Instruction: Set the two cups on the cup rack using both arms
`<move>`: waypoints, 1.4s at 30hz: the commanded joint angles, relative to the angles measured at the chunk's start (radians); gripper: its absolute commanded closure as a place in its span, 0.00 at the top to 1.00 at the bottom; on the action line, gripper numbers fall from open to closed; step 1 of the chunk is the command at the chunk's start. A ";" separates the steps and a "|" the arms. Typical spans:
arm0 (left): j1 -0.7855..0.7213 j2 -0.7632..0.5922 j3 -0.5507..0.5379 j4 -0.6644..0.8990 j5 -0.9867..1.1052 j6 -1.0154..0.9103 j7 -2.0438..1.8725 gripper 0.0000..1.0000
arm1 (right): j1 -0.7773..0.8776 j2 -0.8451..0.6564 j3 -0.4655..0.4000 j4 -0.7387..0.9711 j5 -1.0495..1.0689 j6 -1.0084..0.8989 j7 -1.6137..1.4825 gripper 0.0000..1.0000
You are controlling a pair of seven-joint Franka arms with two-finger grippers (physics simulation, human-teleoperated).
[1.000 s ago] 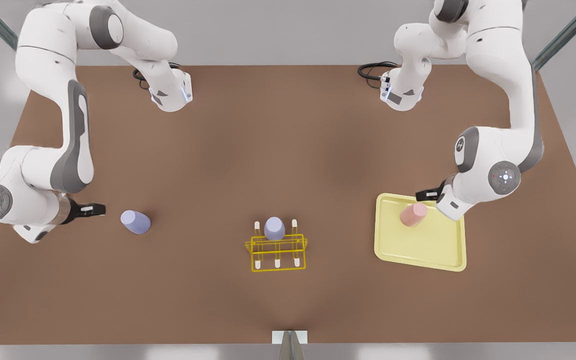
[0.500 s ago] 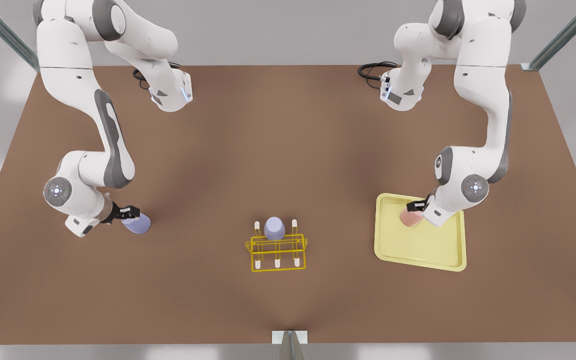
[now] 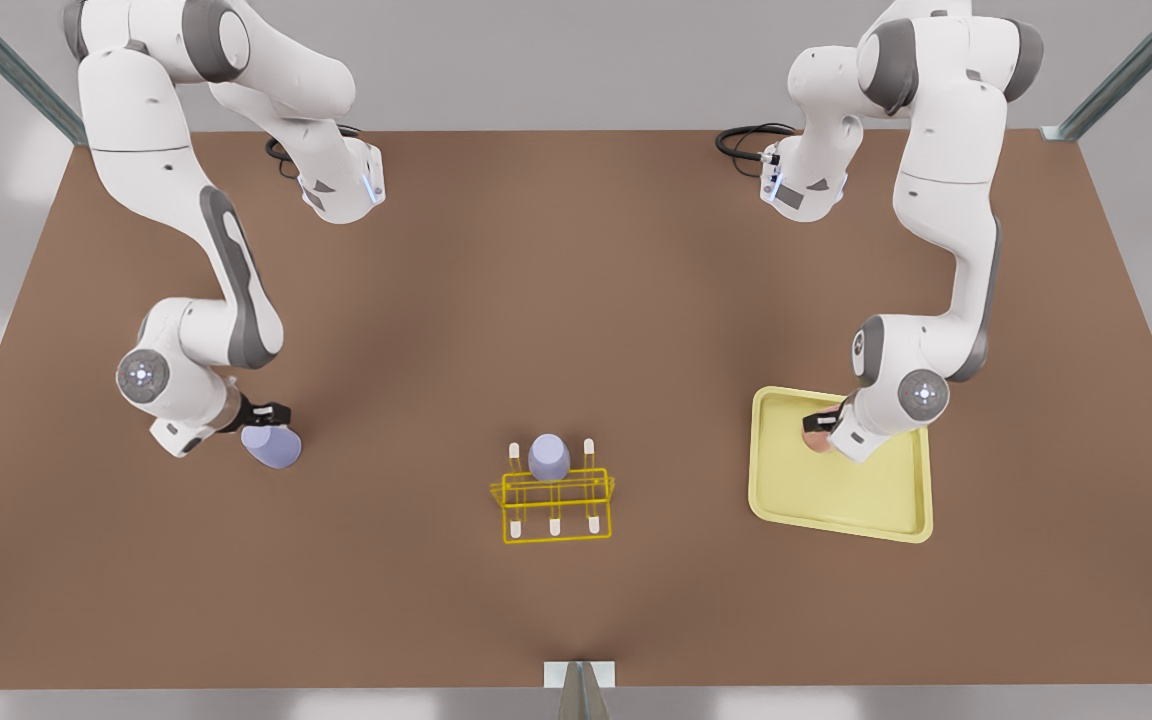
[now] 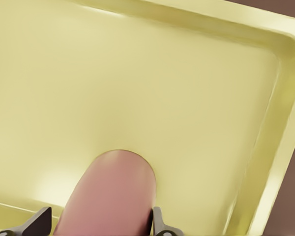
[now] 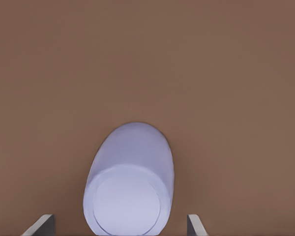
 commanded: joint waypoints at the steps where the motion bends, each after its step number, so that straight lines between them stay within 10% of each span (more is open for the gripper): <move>1: 0.000 -0.001 0.000 -0.013 0.001 0.024 0.013 1.00 | 0.000 0.019 -0.002 0.004 -0.001 0.032 0.056 1.00; 17: -0.009 -0.039 -0.009 0.017 -0.003 -0.030 0.000 0.86 | 0.003 0.110 -0.009 0.030 -0.004 0.076 0.071 1.00; 29: -0.017 0.148 -0.252 0.559 -0.005 -0.354 -0.426 0.83 | -0.002 0.096 -0.006 0.041 -0.004 0.060 0.069 0.92; 37: -0.212 0.387 -0.245 1.033 -0.036 -0.309 -0.931 0.84 | 0.000 0.113 -0.006 0.039 -0.004 0.061 0.072 0.92; 42: -0.219 0.403 -0.244 1.034 -0.036 -0.151 -0.961 0.85 | 0.000 0.111 -0.006 0.038 -0.004 0.060 0.072 0.89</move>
